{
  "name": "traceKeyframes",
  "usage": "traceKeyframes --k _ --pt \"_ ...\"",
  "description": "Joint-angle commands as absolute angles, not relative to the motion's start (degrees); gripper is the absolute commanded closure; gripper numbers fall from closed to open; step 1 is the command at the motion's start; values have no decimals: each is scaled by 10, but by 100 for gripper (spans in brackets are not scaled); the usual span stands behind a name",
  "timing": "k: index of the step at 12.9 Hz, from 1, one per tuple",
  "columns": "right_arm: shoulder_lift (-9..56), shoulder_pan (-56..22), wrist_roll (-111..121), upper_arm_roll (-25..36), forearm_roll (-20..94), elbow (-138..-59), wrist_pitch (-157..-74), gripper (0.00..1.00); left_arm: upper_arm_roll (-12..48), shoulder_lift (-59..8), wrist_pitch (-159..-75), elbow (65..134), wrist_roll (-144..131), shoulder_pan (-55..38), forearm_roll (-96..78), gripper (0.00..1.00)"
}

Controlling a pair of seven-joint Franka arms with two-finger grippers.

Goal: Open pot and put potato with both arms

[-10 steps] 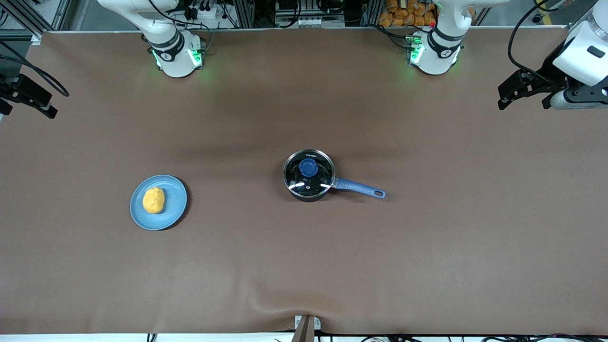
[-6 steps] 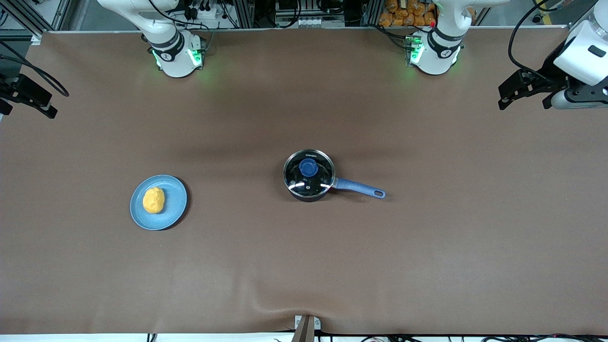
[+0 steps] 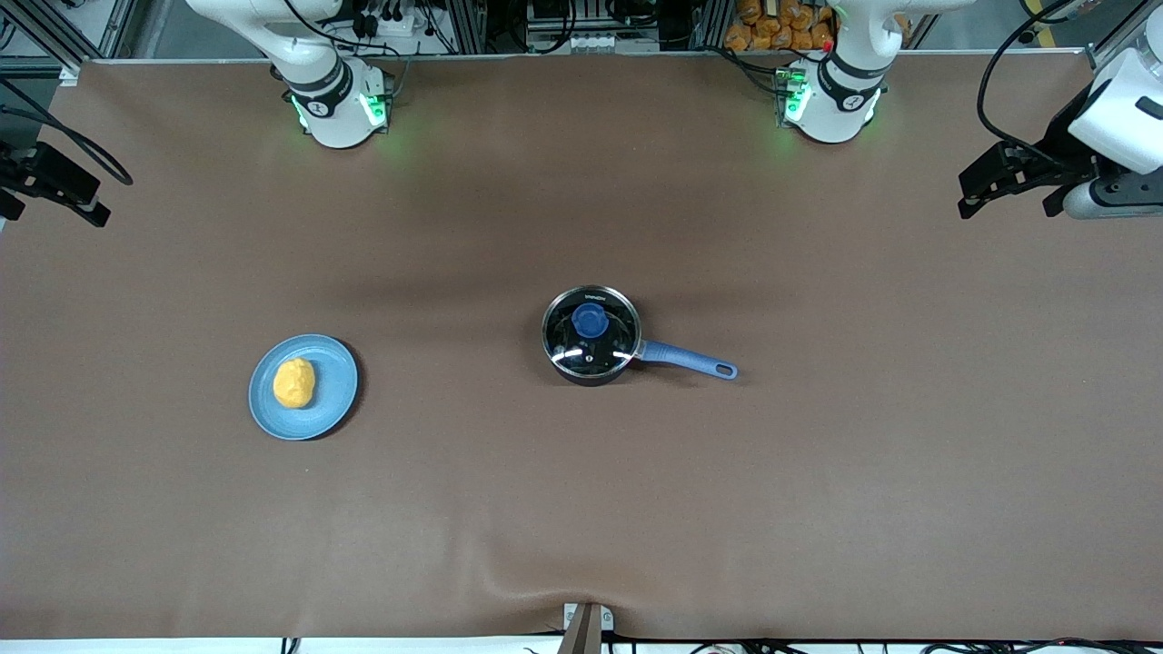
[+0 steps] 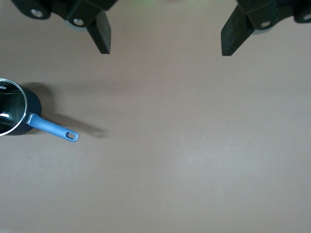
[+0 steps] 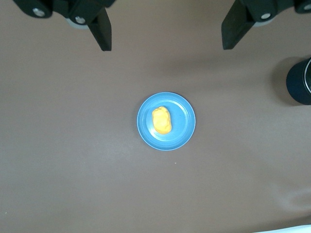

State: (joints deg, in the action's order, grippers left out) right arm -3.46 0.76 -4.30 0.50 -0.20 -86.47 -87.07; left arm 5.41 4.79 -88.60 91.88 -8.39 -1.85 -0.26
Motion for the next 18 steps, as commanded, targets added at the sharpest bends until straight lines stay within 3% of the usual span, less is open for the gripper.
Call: traceKeyframes --k 1,7,13,16,18 --pt "-28 13 -43 -1 3 -861 -867 0 54 40 -881 904 -75 -16 -10 0" --pt "23 11 -40 -3 4 -904 -896 0 62 13 -902 903 -77 -32 -15 0" --pt "154 15 -41 -3 42 -931 -943 0 62 -48 -938 890 -87 -101 -14 0" --pt "211 10 -40 -3 52 -941 -995 0 68 -100 -965 874 -96 -134 -18 0" --pt "240 9 -40 -4 56 -973 -1070 0 77 -146 -1025 875 -103 -180 -26 0"
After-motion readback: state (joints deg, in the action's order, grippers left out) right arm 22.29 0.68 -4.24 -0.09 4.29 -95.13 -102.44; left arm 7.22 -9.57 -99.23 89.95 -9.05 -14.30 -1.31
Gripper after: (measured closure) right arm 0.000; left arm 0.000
